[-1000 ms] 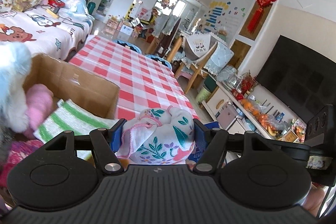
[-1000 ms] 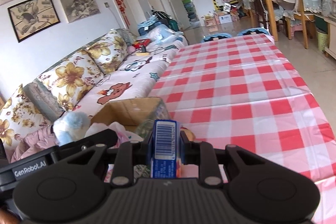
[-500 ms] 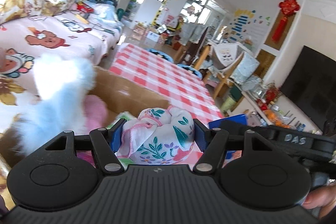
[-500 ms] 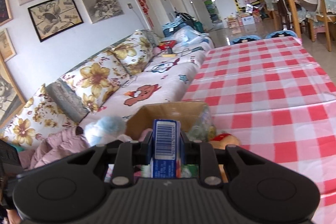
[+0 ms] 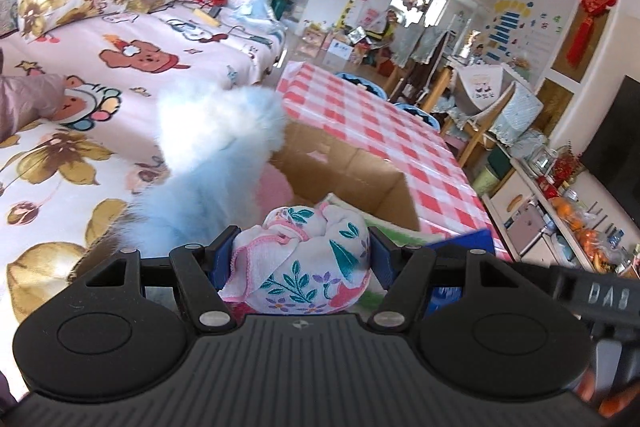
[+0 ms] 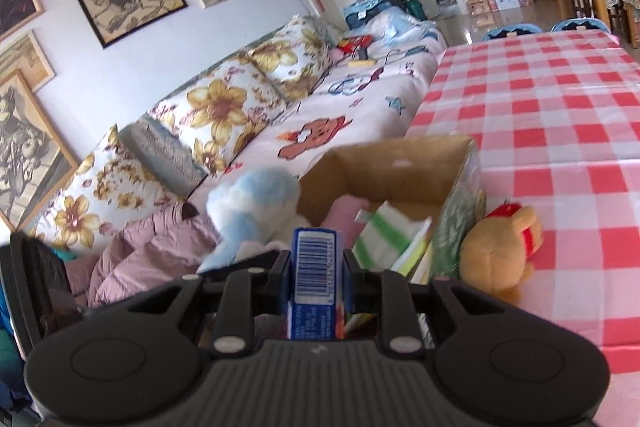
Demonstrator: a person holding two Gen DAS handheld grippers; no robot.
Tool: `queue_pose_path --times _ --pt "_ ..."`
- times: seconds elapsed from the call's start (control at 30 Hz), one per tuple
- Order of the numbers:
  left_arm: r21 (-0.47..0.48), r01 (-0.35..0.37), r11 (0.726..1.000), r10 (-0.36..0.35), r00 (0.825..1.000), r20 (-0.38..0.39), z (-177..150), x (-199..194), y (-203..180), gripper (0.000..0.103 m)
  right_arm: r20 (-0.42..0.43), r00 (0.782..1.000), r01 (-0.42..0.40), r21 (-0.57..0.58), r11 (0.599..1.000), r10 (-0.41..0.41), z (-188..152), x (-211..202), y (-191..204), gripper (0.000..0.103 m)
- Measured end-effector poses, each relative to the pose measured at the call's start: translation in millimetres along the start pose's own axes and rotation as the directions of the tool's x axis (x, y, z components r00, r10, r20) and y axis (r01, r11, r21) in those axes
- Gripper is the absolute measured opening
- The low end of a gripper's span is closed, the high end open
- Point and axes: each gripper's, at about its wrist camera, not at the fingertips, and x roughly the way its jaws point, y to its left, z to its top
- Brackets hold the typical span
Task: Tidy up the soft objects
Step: 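Lower both held items into the cardboard box and open both tools, then move both tools back from the box toward the teddy bear and pompom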
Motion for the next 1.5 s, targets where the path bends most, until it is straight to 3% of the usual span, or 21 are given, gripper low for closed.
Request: queue_pose_path --times 0.13,0.2,0.23,0.33,0.57,0.67,0.87,1.0,1.13,1.4,1.5 --pt "-0.021 -0.012 1.000 0.012 1.000 -0.010 2 2 6 0.083 -0.041 0.999 0.002 -0.010 1.000 -0.003 -10 10 5 0.026" --pt "-0.023 -0.014 1.000 0.014 1.000 -0.027 1 3 5 0.083 -0.062 0.998 0.011 -0.018 1.000 -0.013 -13 15 6 0.033" --pt "-0.025 -0.014 1.000 0.013 0.999 -0.042 1 5 4 0.084 -0.066 0.998 0.016 -0.023 1.000 -0.017 -15 15 7 0.042" --pt "-0.030 -0.016 0.999 0.014 0.998 -0.055 2 6 3 0.097 -0.049 0.998 0.031 -0.035 0.999 -0.033 -15 12 7 0.053" --pt "-0.028 0.010 1.000 -0.011 1.000 -0.028 4 5 -3 0.098 0.048 0.994 0.104 -0.045 0.994 -0.102 -5 -11 -2 0.079" --pt "-0.016 0.011 1.000 -0.012 1.000 -0.020 4 6 -3 0.098 0.084 0.987 0.140 -0.038 0.989 -0.136 0 -20 -9 0.085" --pt "-0.072 -0.049 0.996 0.053 0.998 0.044 11 6 14 0.098 0.092 0.981 0.173 -0.013 0.985 -0.171 0 -24 -23 0.093" --pt "-0.119 -0.113 0.986 0.125 0.987 0.099 20 4 28 0.098 0.072 0.980 0.185 -0.014 0.983 -0.183 -2 -22 -28 0.095" --pt "-0.159 -0.140 0.977 0.157 0.983 0.096 32 16 42 0.098 0.062 0.980 0.194 -0.030 0.981 -0.192 -4 -21 -30 0.098" --pt "-0.163 -0.073 0.984 0.084 0.995 0.060 55 49 37 0.099 0.049 0.977 0.211 -0.043 0.977 -0.209 -4 -20 -36 0.099" --pt "-0.118 0.017 0.993 -0.011 0.998 0.054 54 55 18 0.099 0.055 0.973 0.228 -0.058 0.972 -0.225 -3 -20 -37 0.099"
